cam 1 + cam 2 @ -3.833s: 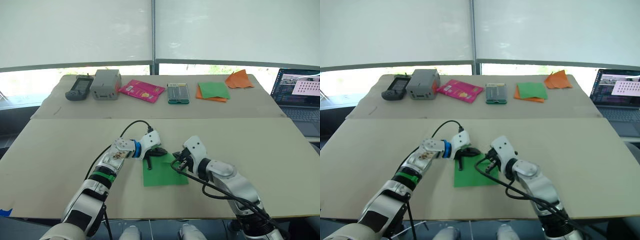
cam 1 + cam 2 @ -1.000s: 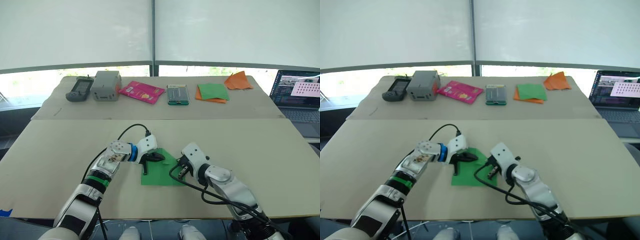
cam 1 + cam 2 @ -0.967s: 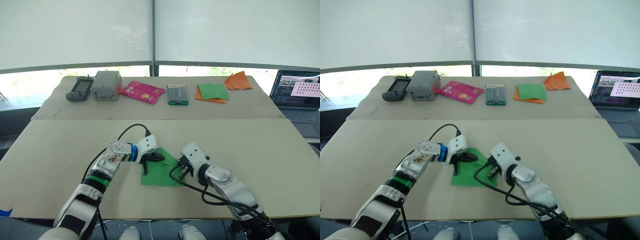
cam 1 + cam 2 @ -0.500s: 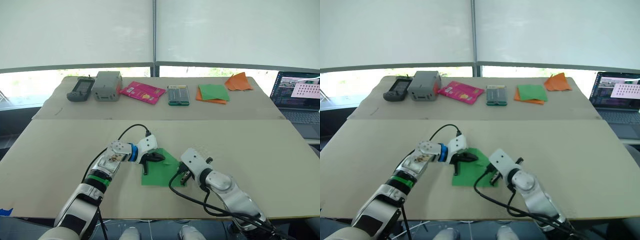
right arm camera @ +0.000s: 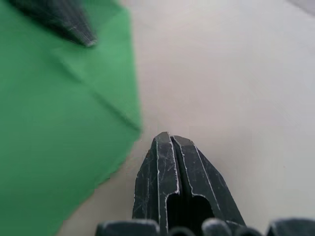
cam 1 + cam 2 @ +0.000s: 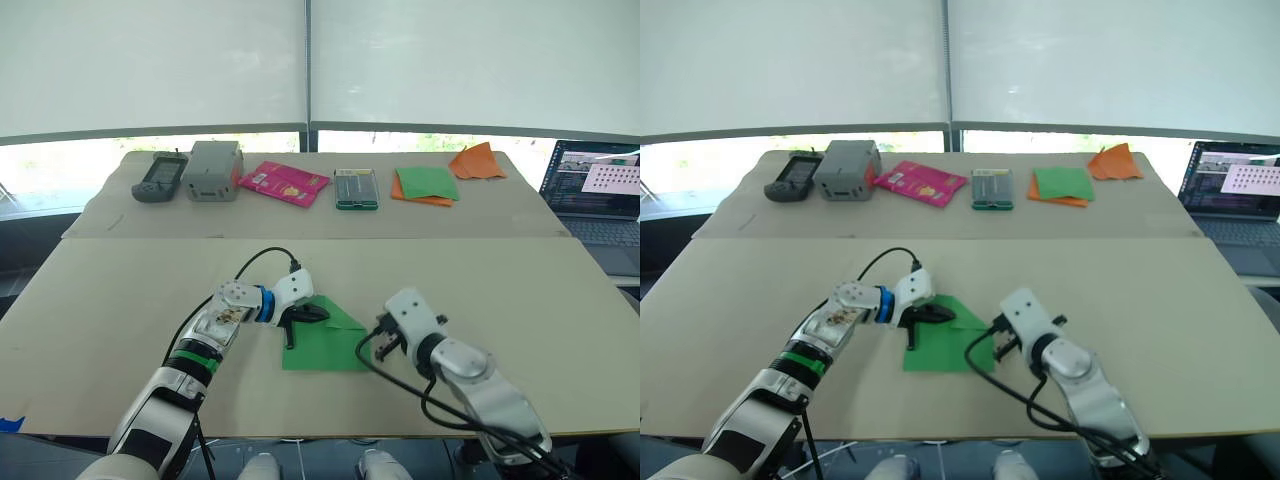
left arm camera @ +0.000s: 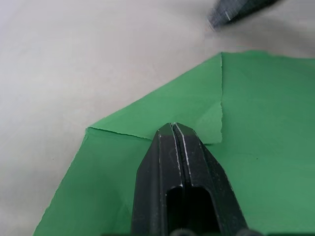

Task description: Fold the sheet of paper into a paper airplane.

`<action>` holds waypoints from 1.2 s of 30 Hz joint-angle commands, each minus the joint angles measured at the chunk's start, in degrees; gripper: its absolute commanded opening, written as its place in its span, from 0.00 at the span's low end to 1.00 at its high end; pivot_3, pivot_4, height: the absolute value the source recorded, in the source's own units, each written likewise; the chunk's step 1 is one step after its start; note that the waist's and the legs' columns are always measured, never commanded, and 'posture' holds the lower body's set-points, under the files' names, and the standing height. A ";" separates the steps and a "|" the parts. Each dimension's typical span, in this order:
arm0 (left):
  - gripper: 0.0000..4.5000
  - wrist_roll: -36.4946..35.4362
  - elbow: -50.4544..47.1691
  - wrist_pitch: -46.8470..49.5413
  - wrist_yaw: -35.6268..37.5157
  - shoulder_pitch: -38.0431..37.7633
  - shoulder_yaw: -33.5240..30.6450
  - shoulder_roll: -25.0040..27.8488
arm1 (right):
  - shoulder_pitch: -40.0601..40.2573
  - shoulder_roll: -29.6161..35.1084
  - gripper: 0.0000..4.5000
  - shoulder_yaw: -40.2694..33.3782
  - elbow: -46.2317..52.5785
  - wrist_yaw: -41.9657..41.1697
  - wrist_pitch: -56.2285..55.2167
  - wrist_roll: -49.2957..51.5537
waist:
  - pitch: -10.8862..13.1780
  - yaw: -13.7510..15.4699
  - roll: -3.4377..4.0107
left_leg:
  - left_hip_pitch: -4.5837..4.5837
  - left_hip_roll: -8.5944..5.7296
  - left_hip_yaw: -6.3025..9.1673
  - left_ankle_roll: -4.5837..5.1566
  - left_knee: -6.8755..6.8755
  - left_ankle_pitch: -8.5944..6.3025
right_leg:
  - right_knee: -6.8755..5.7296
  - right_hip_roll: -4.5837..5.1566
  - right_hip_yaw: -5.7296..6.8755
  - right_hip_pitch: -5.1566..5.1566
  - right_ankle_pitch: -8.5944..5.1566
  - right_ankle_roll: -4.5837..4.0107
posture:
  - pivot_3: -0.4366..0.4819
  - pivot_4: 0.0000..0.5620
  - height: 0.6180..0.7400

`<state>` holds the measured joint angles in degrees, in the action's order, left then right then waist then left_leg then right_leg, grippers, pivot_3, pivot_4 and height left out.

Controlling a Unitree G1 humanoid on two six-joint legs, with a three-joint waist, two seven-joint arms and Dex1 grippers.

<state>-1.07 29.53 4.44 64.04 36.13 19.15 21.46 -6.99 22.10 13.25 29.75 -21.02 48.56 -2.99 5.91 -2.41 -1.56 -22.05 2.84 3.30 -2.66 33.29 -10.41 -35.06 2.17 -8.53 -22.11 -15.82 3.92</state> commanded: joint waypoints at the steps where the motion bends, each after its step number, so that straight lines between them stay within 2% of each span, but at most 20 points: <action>1: 0.00 2.45 1.93 0.85 -0.18 -1.08 1.30 0.89 | -2.10 -1.55 0.01 -1.69 2.76 -0.77 0.71 2.70 | 0.00 -0.02 0.01 | 0.03 0.00 0.01 0.00 -0.01 0.00 | 0.00 0.00 0.00 -0.01 0.00 0.00 | 0.48 0.27 1.00; 6: 0.00 2.36 1.71 0.96 -0.19 -1.19 1.23 0.98 | -5.38 -4.14 0.01 2.75 -2.61 -0.78 -0.65 2.46 | 0.01 -0.12 0.04 | 0.02 0.00 0.00 0.00 -0.05 0.00 | 0.00 0.00 0.00 0.00 0.00 0.00 | 0.48 0.27 1.00; 15: 0.00 2.13 0.95 1.51 -0.34 -1.64 1.13 1.01 | -8.48 -6.46 0.01 4.47 -12.60 -0.07 -5.21 1.77 | 0.03 -0.15 0.06 | 0.01 0.00 0.00 0.01 -0.04 0.00 | -0.01 0.00 0.00 0.01 0.01 0.00 | 0.48 0.27 1.00; 36: 0.00 2.22 0.41 2.22 -0.61 -1.83 1.00 1.31 | -7.46 -8.97 0.01 6.87 -15.61 0.90 -7.43 0.88 | 0.02 -0.26 0.07 | 0.04 0.00 0.00 0.01 -0.05 0.00 | -0.02 0.00 0.00 0.02 0.01 0.01 | 0.48 0.27 1.00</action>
<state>-1.07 28.25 5.15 63.70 35.64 18.94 21.94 -14.73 13.68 19.32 14.09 -20.21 41.92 -1.67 5.93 -2.67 -1.48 -22.01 2.84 3.30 -2.66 33.24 -10.41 -35.08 2.16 -8.53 -22.09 -15.82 3.92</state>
